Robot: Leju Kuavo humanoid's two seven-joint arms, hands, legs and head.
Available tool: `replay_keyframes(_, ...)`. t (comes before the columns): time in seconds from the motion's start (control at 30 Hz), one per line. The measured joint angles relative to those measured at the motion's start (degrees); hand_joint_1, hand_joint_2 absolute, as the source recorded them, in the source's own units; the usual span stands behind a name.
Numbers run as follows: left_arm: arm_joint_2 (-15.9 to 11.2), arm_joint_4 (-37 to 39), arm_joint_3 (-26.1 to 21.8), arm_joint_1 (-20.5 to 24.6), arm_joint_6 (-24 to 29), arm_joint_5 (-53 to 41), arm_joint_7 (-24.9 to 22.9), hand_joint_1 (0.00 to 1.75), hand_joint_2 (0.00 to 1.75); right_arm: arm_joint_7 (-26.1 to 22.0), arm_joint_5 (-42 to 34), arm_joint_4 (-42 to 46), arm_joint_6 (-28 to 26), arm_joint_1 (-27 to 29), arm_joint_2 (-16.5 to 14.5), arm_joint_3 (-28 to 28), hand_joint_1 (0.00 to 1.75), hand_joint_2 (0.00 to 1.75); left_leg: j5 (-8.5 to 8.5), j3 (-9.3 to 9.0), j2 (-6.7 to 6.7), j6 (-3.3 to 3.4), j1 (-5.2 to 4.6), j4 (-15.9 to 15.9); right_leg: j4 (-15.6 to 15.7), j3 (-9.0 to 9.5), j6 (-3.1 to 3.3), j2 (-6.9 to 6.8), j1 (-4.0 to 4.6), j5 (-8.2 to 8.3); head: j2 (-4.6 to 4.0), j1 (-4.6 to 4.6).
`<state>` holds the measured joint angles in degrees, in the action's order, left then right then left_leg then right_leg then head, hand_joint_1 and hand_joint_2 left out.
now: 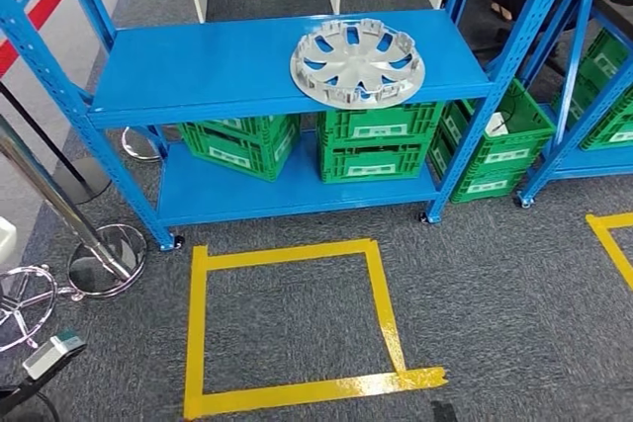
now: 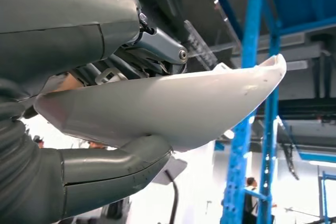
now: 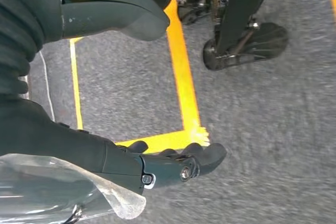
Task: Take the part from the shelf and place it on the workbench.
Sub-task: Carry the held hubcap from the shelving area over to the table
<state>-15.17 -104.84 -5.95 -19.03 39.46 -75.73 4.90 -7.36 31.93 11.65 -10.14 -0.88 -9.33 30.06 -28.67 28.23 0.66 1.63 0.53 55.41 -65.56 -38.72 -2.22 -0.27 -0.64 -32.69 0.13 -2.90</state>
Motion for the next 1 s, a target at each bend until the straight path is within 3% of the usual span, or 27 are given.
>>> replay_keyframes(0.03,0.02,0.07,0.0,0.01,0.03,-0.04,0.02,1.75,1.75,0.01,0.01,0.0,-0.01,-0.02,0.0,0.02,0.0,1.75,0.63,0.94,0.06,0.16,-0.09,0.19,-3.68,-0.57,-0.07,0.05,-0.01,-2.22,0.0,-0.06)
replay_keyframes(0.07,0.03,0.12,0.0,0.01,0.07,-0.15,0.04,1.75,1.75,0.01,0.01,0.0,-0.02,-0.04,0.0,0.04,0.0,1.75,1.26,1.97,0.1,0.2,-0.19,0.46,-6.63,-0.65,-0.12,0.07,-0.01,-3.06,0.0,-0.1)
replay_keyframes(0.13,0.02,0.16,0.0,0.03,0.15,-0.47,0.14,1.75,1.75,0.01,0.01,0.0,-0.04,-0.06,0.0,0.08,0.0,1.75,2.42,4.17,0.13,0.14,-0.33,1.16,-7.72,1.38,-0.03,0.07,0.0,-0.86,0.0,-0.11)
replay_keyframes(0.2,0.01,0.16,-0.03,0.08,0.16,-0.85,0.25,1.75,1.75,0.02,0.01,0.01,-0.08,-0.19,0.0,0.14,0.0,1.75,3.52,6.1,0.1,-0.13,-0.4,1.93,-1.71,6.84,0.46,0.1,0.08,1.73,0.0,-0.12)
replay_keyframes(0.27,-0.03,0.16,-0.13,0.17,0.16,-1.08,0.32,1.75,1.75,0.02,0.02,0.02,-0.13,-0.45,0.0,0.23,0.0,1.75,4.58,7.26,0.1,-0.66,-0.51,2.43,6.73,12.97,0.98,0.13,0.32,0.83,0.0,-0.05)
replay_keyframes(0.33,-0.19,0.16,-0.22,0.37,0.15,-1.22,0.39,1.75,1.75,0.03,0.03,0.03,-0.15,-0.56,-0.01,0.38,0.0,1.75,5.79,7.66,0.16,-1.34,-0.4,2.31,10.59,14.92,1.27,0.21,0.66,-0.1,0.0,-0.04)
replay_keyframes(0.4,-0.38,0.16,-0.36,0.47,0.14,-1.34,0.43,1.75,1.75,0.08,0.03,0.01,-0.15,-0.48,-0.02,0.53,0.0,1.75,6.16,7.97,0.09,-2.06,-0.2,2.17,10.81,13.73,1.84,0.11,0.62,0.97,0.0,-0.05)
replay_keyframes(0.43,-0.49,0.16,-0.44,0.47,0.14,-1.37,0.43,1.75,1.75,0.09,0.03,0.01,-0.14,-0.46,-0.02,0.6,0.0,1.75,4.83,8.24,0.0,-2.43,-0.13,2.84,10.92,13.15,2.3,-0.04,0.54,1.62,0.0,0.05)
replay_keyframes(0.47,-0.58,0.16,-0.53,0.44,0.13,-1.38,0.43,1.75,1.75,0.1,0.04,0.0,-0.14,-0.43,-0.02,0.68,0.0,1.75,2.4,8.59,-0.08,-2.78,-0.03,4.46,11.01,12.47,2.72,-0.21,0.43,2.33,0.0,0.2)
replay_keyframes(0.53,-0.74,0.19,-0.64,0.45,0.12,-1.39,0.39,1.75,1.75,0.09,0.06,0.0,-0.06,-0.42,-0.05,0.81,0.0,1.75,-3.85,9.36,-0.13,-3.42,0.17,10.86,10.83,10.97,3.2,-0.42,0.5,3.68,0.0,0.44)
replay_keyframes(0.57,-0.76,0.21,-0.69,0.46,0.1,-1.37,0.34,1.75,1.75,0.08,0.09,0.0,-0.02,-0.4,-0.08,0.86,0.0,1.75,-5.7,9.57,-0.14,-3.66,0.23,14.41,10.59,10.11,3.22,-0.48,0.54,4.36,0.0,0.51)
replay_keyframes(0.6,-0.78,0.24,-0.75,0.47,0.06,-1.32,0.29,1.75,1.75,0.05,0.11,0.0,0.02,-0.41,-0.11,0.9,0.0,1.75,-6.06,9.41,-0.14,-3.84,0.27,17.01,10.22,9.11,3.21,-0.53,0.55,5.02,0.0,0.54)
replay_keyframes(0.63,-0.79,0.28,-0.83,0.5,0.01,-1.26,0.22,1.75,1.75,0.03,0.14,0.0,0.01,-0.42,-0.14,0.93,0.0,1.75,-4.99,8.6,-0.14,-3.94,0.32,17.87,9.73,7.99,3.14,-0.56,0.54,5.61,0.0,0.57)
replay_keyframes(0.7,-0.85,0.33,-0.96,0.63,-0.19,-1.15,0.09,1.75,1.75,0.01,0.17,0.0,-0.03,-0.41,-0.19,1.01,0.0,1.75,-1.58,4.48,-0.17,-3.93,0.44,13.66,8.54,5.51,2.84,-0.59,0.49,6.58,0.0,0.61)
replay_keyframes(0.77,-0.94,0.34,-1.02,0.86,-0.33,-1.1,0.0,1.75,1.75,0.01,0.2,0.0,-0.08,-0.43,-0.28,1.08,0.0,1.75,-1.64,-0.86,-0.35,-3.48,0.35,5.51,7.58,3.74,2.31,-0.55,0.55,7.41,0.0,0.59)
replay_keyframes(0.8,-0.97,0.37,-1.03,0.94,-0.36,-1.09,-0.02,1.75,1.75,-0.01,0.22,0.0,-0.1,-0.44,-0.33,1.13,0.0,1.75,-2.41,-2.44,-0.43,-3.1,0.2,2.6,7.39,3.26,1.99,-0.53,0.57,7.92,0.0,0.57)
replay_keyframes(0.83,-0.99,0.39,-1.04,1.02,-0.38,-1.09,-0.03,1.75,1.75,-0.02,0.25,0.0,-0.13,-0.43,-0.38,1.21,0.0,1.75,-3.04,-3.04,-0.5,-2.65,-0.02,1.07,7.38,2.96,1.66,-0.52,0.55,8.5,0.0,0.57)
replay_keyframes(0.9,-1.03,0.48,-1.04,1.14,-0.46,-1.08,-0.05,1.75,1.75,-0.02,0.27,-0.01,-0.15,-0.28,-0.45,1.38,0.0,1.75,-2.25,-2.17,-0.37,-1.66,-0.13,0.58,7.48,2.47,1.04,-0.45,0.43,9.34,0.0,0.63)
replay_keyframes(0.93,-1.05,0.5,-1.02,1.24,-0.6,-1.03,-0.05,1.75,1.75,0.01,0.29,-0.02,-0.16,-0.2,-0.46,1.45,0.0,1.75,-1.59,-1.43,-0.27,-1.14,-0.08,0.52,6.97,1.94,0.77,-0.35,0.38,8.45,0.0,0.61)
replay_keyframes(0.97,-1.06,0.53,-0.98,1.32,-0.77,-0.88,-0.05,1.75,1.75,0.06,0.33,-0.02,-0.16,-0.11,-0.46,1.48,0.0,1.75,-0.91,-0.59,-0.16,-0.64,0.03,0.38,5.61,1.22,0.53,-0.2,0.35,6.55,0.0,0.53)
replay_keyframes(1.0,-1.07,0.55,-0.94,1.39,-1.0,-0.62,-0.05,1.75,1.75,0.13,0.45,-0.02,-0.16,-0.08,-0.46,1.51,0.0,1.75,-0.23,0.26,-0.06,-0.28,0.11,0.34,3.06,0.35,0.34,-0.07,0.28,3.66,0.0,0.45)
